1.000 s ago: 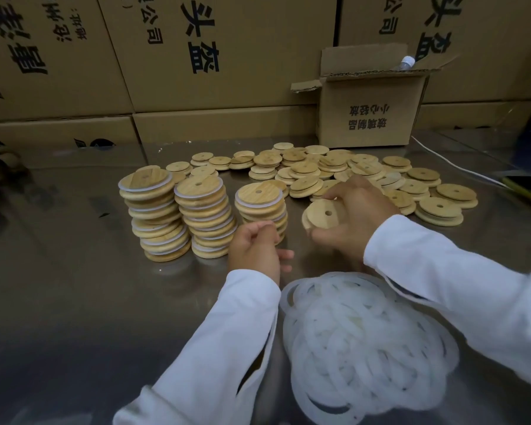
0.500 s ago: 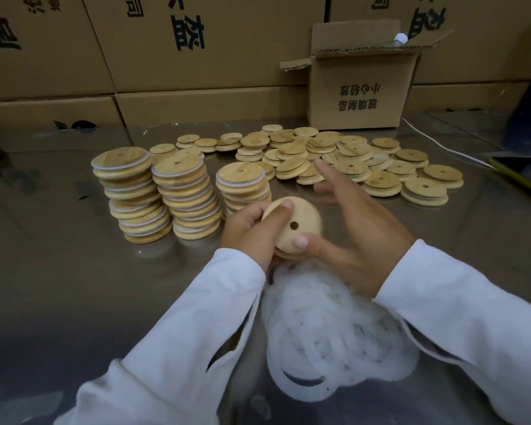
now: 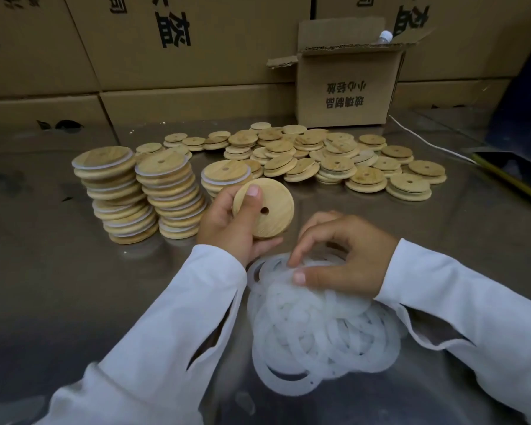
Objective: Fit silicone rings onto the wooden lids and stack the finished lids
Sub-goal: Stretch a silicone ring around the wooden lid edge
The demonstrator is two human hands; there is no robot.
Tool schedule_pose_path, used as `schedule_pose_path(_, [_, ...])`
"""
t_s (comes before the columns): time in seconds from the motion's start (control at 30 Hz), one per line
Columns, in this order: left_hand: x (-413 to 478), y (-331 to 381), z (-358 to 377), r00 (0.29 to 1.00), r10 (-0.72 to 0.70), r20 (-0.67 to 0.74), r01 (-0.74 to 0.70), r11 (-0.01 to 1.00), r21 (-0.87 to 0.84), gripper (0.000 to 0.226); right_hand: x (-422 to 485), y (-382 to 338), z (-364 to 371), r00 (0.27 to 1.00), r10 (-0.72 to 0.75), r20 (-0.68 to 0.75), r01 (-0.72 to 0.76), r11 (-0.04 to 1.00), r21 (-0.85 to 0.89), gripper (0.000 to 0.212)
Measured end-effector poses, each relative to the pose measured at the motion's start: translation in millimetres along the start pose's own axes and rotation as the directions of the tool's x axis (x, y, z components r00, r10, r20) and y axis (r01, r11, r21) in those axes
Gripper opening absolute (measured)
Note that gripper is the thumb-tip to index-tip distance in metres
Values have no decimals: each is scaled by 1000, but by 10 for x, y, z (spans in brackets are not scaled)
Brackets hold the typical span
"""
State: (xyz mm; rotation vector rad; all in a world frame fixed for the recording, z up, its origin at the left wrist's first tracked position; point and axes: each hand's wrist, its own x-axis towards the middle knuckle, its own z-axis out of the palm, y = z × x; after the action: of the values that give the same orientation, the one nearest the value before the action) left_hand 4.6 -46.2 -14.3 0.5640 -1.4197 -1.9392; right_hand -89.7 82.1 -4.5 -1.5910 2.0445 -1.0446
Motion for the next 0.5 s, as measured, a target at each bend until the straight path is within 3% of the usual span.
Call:
schedule_pose_path(0.3, [-20, 36, 23, 996, -93, 11, 94, 992, -83, 15, 6, -24, -34, 999, -18, -39, 23, 992, 121, 16])
schedule_pose_path(0.5, [-17, 24, 28, 983, -160, 87, 168, 981, -93, 20, 44, -38, -49, 944, -7, -329, 133, 923, 361, 4])
